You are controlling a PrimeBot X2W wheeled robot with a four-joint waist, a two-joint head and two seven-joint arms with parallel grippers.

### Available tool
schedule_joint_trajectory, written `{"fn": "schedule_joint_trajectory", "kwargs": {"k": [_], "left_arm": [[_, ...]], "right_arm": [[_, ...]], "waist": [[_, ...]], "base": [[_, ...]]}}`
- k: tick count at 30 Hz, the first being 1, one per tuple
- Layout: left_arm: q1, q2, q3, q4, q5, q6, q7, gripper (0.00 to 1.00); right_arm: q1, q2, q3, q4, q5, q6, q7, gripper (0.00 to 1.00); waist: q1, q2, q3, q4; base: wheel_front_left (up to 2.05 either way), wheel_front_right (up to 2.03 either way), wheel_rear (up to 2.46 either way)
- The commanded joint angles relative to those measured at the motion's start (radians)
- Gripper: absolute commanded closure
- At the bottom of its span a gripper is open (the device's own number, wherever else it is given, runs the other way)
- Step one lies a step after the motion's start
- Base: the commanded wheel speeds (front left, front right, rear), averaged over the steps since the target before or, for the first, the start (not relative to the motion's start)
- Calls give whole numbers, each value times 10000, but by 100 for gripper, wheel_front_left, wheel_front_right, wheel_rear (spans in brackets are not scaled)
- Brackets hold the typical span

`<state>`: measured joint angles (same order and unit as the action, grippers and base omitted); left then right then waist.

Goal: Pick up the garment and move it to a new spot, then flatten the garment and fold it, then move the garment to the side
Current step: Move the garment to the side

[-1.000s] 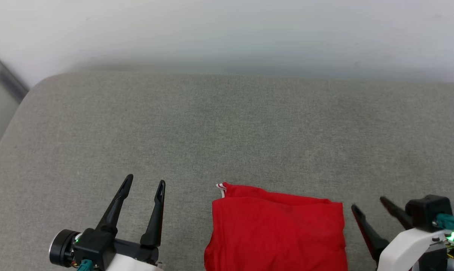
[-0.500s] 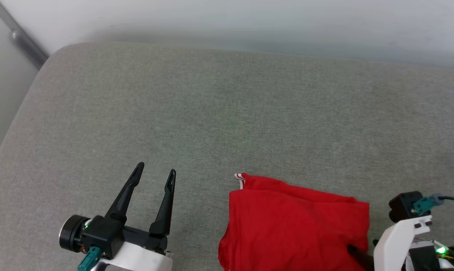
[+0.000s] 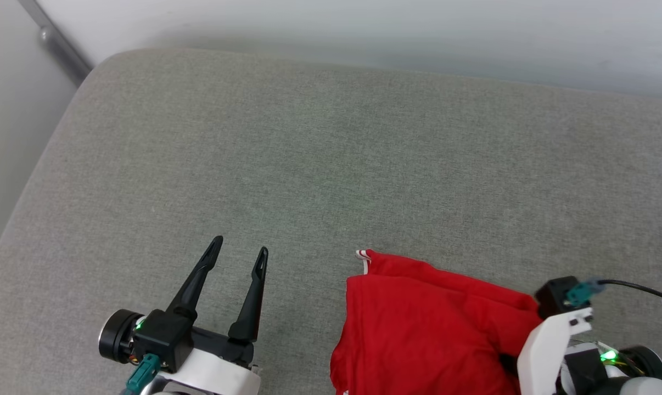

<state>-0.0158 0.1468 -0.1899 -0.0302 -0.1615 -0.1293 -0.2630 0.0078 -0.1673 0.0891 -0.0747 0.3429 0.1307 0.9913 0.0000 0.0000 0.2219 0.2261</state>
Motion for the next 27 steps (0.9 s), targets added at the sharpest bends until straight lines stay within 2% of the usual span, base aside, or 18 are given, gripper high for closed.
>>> {"fn": "schedule_joint_trajectory", "kwargs": {"k": [1, 6, 9, 14, 17, 19, 22, 27], "left_arm": [[-3, 11, -19, 15, -14, -13, -22, 0], [117, -75, -2, -53, -202, -13, -22, 0], [70, -13, -208, -119, -181, -13, -22, 0], [-232, -198, -369, -315, -409, -13, -22, 0], [-441, -76, -503, -424, -348, -13, -22, 0], [-555, -26, -525, -466, -262, -13, -22, 0], [-784, 59, -331, -670, -51, -13, -22, 0], [-1374, 566, -580, -892, 162, -7, -20, 0]], "right_arm": [[-18, -71, 319, 332, -105, -2, -121, 100], [-1005, -1347, 1424, -208, -791, -8, -347, 100], [-1792, -2404, 2420, -631, -1172, -3, -122, 100], [-3427, -4319, 3934, -989, -1082, -3, 393, 100], [-4372, -5355, 4710, -1038, -961, -8, 474, 100], [-4628, -5577, 4767, -960, -831, -5, 461, 100], [-5425, -6113, 4740, -701, -545, -5, 264, 100], [-6310, -6819, 4418, 255, -656, -6, -710, 100]], "waist": [[0, 0, -89, -111], [0, 0, -261, -845], [0, 0, -179, -1511], [0, 0, 143, -2819], [0, 0, 515, -3640], [0, 0, 649, -3870], [0, 0, 1253, -4649], [0, 0, 2335, -5367]], "base": [[0, 0, 0], [0, 0, 0], [0, 0, 0], [0, 0, 0], [0, 0, 0], [0, 0, 0], [0, 0, 0], [0, 0, 0]]}}
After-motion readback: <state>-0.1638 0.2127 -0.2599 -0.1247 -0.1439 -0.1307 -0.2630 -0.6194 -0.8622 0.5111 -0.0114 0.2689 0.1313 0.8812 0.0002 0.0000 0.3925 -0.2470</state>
